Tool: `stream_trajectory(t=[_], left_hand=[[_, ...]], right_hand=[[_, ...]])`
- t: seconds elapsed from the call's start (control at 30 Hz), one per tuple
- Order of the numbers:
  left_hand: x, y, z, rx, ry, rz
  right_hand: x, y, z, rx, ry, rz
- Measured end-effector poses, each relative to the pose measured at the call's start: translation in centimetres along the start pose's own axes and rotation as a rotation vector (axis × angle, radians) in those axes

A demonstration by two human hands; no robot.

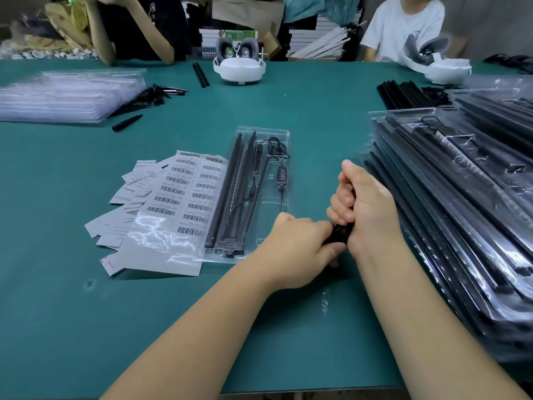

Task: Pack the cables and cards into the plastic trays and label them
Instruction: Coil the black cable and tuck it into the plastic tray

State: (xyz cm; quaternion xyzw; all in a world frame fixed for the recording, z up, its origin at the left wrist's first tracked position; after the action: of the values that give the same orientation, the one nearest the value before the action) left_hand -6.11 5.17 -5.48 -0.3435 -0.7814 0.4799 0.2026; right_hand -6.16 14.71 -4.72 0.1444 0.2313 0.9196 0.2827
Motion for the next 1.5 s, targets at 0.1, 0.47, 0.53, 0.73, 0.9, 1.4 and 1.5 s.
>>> stream_trajectory(t=[0.1,0.47,0.53,0.73,0.9,1.4,1.5], left_hand=[[0.0,-0.5,0.1,-0.086,-0.039,-0.009],[0.0,-2.0,1.1,-0.342,-0.092,-0.164],[-0.1,-2.2,1.4,-0.293,-0.045,-0.115],[-0.6,-3.8,3.1,-0.235,-0.02,-0.124],[-0.5,-4.3,3.5,-0.295,-0.014,-0.193],[0.4,-2.0,2.2,0.254,0.047,-0.161],[0.9,-1.4,2.1,0.374,0.025,-0.129]], right_hand=[[0.2,0.3,-0.4,0.14,0.033,0.066],[-1.0,1.2,-1.5,-0.356,0.214,0.359],[-1.0,1.0,-1.8,-0.324,0.268,0.307],[0.0,-1.8,-2.0,-0.327,0.378,0.08],[0.2,-2.2,-1.5,-0.831,0.325,0.222],[-1.5,-0.6,-0.9,-1.298,0.341,0.584],[-0.8,-0.5,-0.4,-1.343,0.245,0.539]])
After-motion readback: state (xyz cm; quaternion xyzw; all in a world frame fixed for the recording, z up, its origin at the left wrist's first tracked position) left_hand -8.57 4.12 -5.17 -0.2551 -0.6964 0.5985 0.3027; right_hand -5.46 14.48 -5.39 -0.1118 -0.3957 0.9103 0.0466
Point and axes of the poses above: each hand's wrist, its own x-axis towards the middle knuckle, its own y-axis out of the palm, z = x × y, the point moved 7 cm from there along x, towards the middle knuckle, and after that the axes turned 10 degrees about -y, right-handed, at the moved point
